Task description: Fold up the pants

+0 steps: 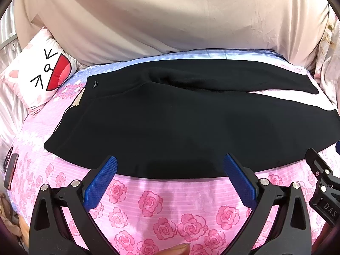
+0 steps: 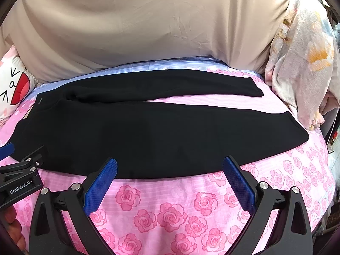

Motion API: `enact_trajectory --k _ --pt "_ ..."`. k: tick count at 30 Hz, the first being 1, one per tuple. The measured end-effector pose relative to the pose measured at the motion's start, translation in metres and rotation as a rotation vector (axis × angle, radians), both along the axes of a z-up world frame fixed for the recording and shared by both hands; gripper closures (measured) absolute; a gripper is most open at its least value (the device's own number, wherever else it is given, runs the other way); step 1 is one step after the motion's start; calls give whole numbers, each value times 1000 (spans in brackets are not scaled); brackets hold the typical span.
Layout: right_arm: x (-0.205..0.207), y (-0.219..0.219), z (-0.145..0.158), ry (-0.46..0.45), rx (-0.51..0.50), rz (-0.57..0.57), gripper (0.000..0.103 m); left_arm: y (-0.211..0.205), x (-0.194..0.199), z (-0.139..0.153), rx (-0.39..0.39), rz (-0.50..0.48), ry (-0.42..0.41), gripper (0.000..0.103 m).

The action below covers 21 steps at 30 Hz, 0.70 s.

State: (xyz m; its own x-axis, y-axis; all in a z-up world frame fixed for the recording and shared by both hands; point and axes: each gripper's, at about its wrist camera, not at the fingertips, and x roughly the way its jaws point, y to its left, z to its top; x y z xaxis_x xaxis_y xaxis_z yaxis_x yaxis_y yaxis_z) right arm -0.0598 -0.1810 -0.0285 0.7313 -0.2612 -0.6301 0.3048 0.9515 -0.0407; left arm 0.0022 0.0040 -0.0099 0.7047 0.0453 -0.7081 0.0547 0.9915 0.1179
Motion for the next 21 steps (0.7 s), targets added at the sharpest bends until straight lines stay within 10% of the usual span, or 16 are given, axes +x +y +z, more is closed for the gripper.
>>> enact_trajectory --k 21 --pt "3 1 -2 10 0 -1 6 -2 1 -1 17 -7 7 5"
